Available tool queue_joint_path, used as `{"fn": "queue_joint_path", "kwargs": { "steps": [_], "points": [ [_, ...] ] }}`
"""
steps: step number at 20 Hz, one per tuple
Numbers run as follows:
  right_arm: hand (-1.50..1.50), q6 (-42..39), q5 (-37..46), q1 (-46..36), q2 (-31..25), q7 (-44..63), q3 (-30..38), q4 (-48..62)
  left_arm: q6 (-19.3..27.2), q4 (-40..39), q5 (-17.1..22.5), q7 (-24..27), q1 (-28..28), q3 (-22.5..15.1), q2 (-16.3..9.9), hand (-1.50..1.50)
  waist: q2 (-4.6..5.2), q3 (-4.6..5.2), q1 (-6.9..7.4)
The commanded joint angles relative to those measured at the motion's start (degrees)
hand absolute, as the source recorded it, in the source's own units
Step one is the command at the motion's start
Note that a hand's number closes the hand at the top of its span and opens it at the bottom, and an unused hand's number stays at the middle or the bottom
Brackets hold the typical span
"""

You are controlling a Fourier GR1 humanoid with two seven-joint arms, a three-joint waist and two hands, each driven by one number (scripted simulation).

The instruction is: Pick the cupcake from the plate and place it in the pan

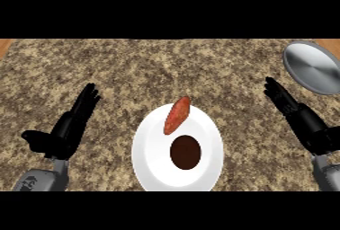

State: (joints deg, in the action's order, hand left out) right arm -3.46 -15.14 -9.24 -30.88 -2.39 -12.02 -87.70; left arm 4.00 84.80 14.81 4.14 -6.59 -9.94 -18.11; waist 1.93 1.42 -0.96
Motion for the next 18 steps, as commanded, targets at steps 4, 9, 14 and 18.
{"fn": "queue_joint_path", "kwargs": {
  "steps": [4, 9, 14, 18],
  "points": [
    [1.50, -9.9, -1.3, -6.7, 9.0, -0.7, -11.6, 2.2, 5.0, -1.1, -2.6, -2.4, -5.4, 2.7, -0.1, 0.00, -1.24, -1.56, 3.68],
    [-1.50, -2.0, 12.6, -2.3, 8.8, -16.2, -12.0, 1.4, 6.2, -1.4, -1.9, -5.4, -4.2, 7.2, -3.6, 0.00, -2.25, -1.53, 0.79],
    [-1.50, 0.9, 16.0, 3.7, 0.0, -24.0, -5.5, -3.5, 9.3, 0.0, -4.0, -7.4, -5.4, 5.9, -1.2, 0.00, -2.30, -1.46, -0.21],
    [-1.50, -6.2, 13.8, 2.0, -7.9, -15.8, -1.9, -12.4, 7.1, -3.0, -4.0, -4.5, -4.7, 7.1, -1.5, 0.00, -2.20, -1.34, -0.20]
  ]
}}
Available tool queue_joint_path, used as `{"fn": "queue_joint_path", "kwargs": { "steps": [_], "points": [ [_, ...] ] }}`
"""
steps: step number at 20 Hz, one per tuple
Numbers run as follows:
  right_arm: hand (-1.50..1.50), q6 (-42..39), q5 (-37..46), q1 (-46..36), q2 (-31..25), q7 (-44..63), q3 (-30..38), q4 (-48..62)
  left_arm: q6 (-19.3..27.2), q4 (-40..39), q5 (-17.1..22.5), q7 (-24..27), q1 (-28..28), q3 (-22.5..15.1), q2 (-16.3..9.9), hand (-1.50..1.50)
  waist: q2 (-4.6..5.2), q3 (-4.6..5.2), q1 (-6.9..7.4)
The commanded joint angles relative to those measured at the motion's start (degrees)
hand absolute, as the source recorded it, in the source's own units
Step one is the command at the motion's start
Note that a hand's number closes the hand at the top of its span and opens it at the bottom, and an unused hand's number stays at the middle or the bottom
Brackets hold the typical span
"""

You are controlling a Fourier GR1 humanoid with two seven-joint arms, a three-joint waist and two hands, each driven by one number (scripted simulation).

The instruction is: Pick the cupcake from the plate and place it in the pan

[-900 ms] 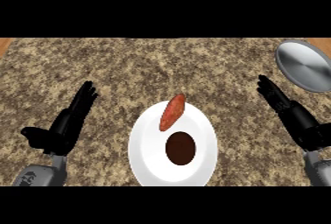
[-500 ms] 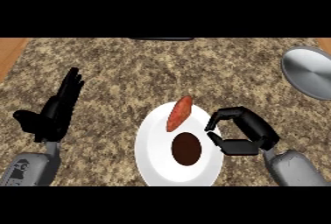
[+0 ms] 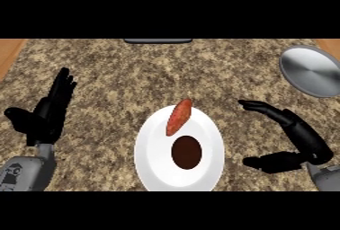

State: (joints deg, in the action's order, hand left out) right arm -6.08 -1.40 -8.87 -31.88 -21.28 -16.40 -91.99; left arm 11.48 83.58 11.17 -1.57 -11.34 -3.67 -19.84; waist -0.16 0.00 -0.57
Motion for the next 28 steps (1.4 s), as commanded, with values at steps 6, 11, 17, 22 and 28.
{"fn": "queue_joint_path", "kwargs": {
  "steps": [6, 11, 17, 22, 28],
  "points": [
    [-1.50, -11.9, 2.5, -7.0, -15.8, 18.8, 1.9, -15.1, -0.5, -1.3, -0.6, 0.6, -0.2, 0.8, 0.4, 0.00, -0.14, 0.19, 0.10],
    [-1.50, -17.8, -3.5, -17.5, -13.4, 33.8, 4.2, -17.9, -2.3, -1.8, -0.7, 1.3, -0.5, 2.0, 0.4, 0.00, 0.11, 0.09, 0.78],
    [-1.50, -17.3, 1.3, -23.9, -5.5, 45.1, -0.3, -22.2, -2.7, -2.0, -2.0, 2.6, 1.9, 2.3, 1.8, 0.00, 0.09, 0.07, 0.77],
    [-1.50, -21.1, -0.1, -26.0, 2.0, 47.8, -3.7, -19.2, -3.1, 1.8, -2.5, -1.7, 0.7, 2.6, 1.5, 0.00, 0.08, 0.03, 0.87],
    [-1.50, -25.2, 2.4, -24.4, 6.7, 50.5, -4.9, -21.2, -3.4, -0.5, -3.7, -2.1, -1.9, 4.3, 2.7, 0.00, 0.12, 0.02, 0.73]
  ]
}}
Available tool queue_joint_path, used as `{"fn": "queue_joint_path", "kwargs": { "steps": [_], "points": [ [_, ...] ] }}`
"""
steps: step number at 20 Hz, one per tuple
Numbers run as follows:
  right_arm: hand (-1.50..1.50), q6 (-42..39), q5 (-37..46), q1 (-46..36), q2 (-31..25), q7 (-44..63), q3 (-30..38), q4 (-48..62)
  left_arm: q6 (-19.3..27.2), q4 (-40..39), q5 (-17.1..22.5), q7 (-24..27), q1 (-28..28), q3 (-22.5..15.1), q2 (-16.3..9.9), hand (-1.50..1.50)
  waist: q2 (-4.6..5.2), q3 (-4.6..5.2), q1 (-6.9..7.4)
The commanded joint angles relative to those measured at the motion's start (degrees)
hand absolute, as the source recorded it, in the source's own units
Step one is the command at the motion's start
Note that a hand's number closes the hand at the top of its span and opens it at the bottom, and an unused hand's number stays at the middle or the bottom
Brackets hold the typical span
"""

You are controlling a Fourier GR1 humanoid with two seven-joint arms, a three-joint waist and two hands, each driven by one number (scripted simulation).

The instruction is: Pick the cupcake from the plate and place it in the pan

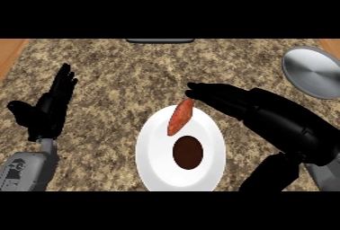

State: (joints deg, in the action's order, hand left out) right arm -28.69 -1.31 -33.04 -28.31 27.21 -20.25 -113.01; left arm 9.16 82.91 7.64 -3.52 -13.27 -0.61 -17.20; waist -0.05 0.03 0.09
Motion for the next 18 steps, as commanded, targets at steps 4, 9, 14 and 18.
{"fn": "queue_joint_path", "kwargs": {
  "steps": [4, 9, 14, 18],
  "points": [
    [-1.50, -2.1, 5.3, -1.3, 7.5, 9.6, -3.8, 1.1, -0.8, 4.8, -0.6, -3.5, 1.3, 1.5, -0.5, 0.00, -0.03, -0.02, 0.24],
    [-1.50, -2.1, 11.6, 1.2, 11.6, 11.3, -4.6, 1.2, -1.3, 2.0, -2.4, 1.4, 3.4, 0.5, 2.8, 0.00, 0.01, -0.01, 0.09],
    [-1.50, -3.2, 19.0, 6.3, 7.9, 0.2, -3.7, 7.9, -0.7, -1.1, -3.7, 0.3, -1.3, 1.8, 2.7, 0.00, 0.14, -0.04, -0.15],
    [-1.50, -5.9, 20.9, 5.1, 11.3, -0.2, -4.2, 11.4, -1.6, 3.6, -3.8, -2.4, 1.0, 1.3, 3.2, 0.00, 0.04, -0.04, 0.13]
  ]
}}
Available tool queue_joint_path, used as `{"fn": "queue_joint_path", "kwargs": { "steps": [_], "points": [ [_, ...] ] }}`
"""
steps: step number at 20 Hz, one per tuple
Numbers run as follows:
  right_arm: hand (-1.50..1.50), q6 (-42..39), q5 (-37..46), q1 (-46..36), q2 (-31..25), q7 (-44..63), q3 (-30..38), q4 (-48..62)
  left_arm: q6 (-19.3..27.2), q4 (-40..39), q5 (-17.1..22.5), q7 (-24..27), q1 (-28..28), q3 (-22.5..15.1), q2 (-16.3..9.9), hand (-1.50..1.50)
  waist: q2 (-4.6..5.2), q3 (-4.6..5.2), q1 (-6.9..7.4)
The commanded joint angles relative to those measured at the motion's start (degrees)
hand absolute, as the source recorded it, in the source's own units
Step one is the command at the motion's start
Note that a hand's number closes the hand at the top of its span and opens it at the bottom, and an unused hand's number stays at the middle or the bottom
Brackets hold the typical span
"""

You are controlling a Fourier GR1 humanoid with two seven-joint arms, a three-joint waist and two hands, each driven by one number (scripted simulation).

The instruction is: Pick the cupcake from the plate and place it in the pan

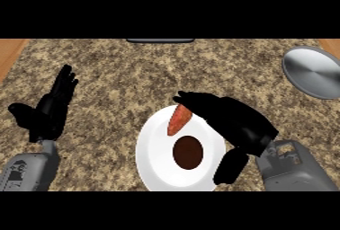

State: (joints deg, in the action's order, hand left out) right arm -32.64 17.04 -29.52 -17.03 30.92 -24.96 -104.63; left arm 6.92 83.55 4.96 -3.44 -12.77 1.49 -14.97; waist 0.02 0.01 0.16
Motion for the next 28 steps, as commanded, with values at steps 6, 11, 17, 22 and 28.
{"fn": "queue_joint_path", "kwargs": {
  "steps": [6, 11, 17, 22, 28],
  "points": [
    [-1.50, -4.6, 5.8, 4.3, 2.1, -8.2, -1.7, 4.8, 0.3, 2.2, -1.6, -2.0, 0.2, -0.1, 2.3, 0.00, -0.02, -0.02, -0.06],
    [-1.50, -6.2, 10.5, 3.0, 5.6, -8.1, -1.5, 6.7, 1.1, 3.3, -3.8, -4.2, 0.1, 0.0, 2.9, 0.00, -0.04, -0.02, -0.01],
    [-1.50, -8.6, 16.1, 1.3, 8.5, -3.7, -5.5, 7.5, -1.9, -1.6, -1.9, 1.2, 0.3, 2.8, 2.5, 0.00, -0.05, 0.00, 0.00],
    [-1.50, -9.2, 21.1, 1.2, 9.0, -4.2, -7.2, 10.2, -0.3, 4.3, -3.6, -5.8, -1.5, 1.2, 2.8, 0.00, -0.06, -0.02, 0.04],
    [-1.50, -15.2, 22.7, 2.0, 8.5, -5.5, -3.2, 8.7, -3.0, -0.6, -2.9, 1.0, 0.6, 4.0, 2.9, 0.00, -0.04, 0.00, -0.16]
  ]
}}
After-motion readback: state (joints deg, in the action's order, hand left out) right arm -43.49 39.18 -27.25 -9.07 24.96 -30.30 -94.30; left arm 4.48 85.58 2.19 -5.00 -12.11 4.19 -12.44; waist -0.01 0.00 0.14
